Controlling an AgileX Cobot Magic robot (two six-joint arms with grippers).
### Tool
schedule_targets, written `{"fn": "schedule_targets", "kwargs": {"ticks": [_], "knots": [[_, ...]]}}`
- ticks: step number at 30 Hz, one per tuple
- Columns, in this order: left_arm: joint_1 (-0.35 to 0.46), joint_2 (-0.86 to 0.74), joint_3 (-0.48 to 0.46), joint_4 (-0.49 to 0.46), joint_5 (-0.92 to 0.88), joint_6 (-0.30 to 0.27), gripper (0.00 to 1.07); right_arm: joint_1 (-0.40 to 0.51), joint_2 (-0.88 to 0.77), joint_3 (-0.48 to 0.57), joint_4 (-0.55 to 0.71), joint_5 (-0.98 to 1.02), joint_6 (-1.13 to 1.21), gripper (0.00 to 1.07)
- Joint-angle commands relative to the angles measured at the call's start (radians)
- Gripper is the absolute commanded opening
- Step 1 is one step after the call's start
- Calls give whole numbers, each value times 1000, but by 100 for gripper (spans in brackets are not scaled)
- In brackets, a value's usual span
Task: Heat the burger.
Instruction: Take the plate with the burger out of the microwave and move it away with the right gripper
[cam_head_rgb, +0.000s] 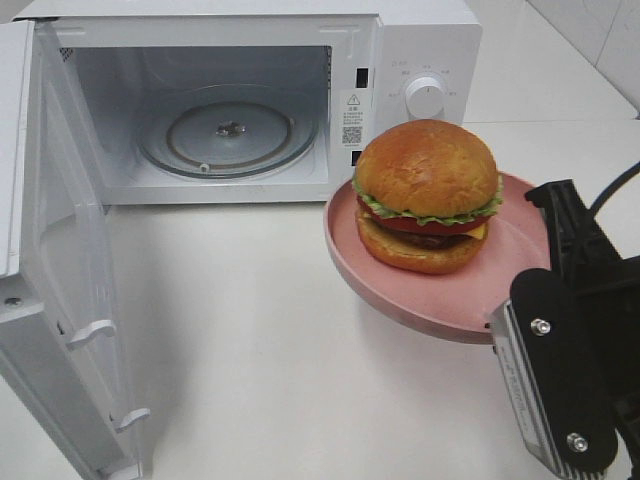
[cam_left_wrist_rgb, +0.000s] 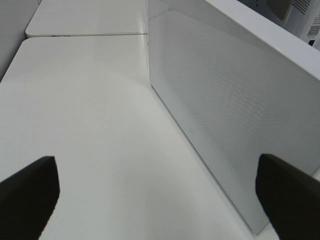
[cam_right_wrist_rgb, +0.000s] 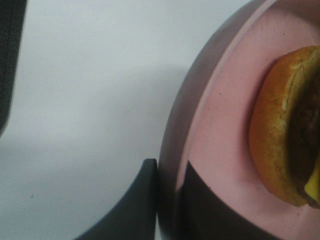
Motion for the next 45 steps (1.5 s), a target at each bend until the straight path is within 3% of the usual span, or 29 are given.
{"fn": "schedule_targets", "kwargs": {"ticks": [1,10,17,32,45], "knots": [[1,-18,4,-5,-8,0,100,5,-67,-7,-90,25,102,0],[1,-18,4,-5,-8,0,100,5,-142,-7,-222,175,338,0],[1,-18,4,-5,-8,0,100,5,-140,-7,-417,369,732,0],[1,-18,4,-5,-8,0,100,5,-109,-7,-469,510,1084,0],[1,-18,4,-5,-8,0,100,5,131,-23,-517,539,1525,0]]}}
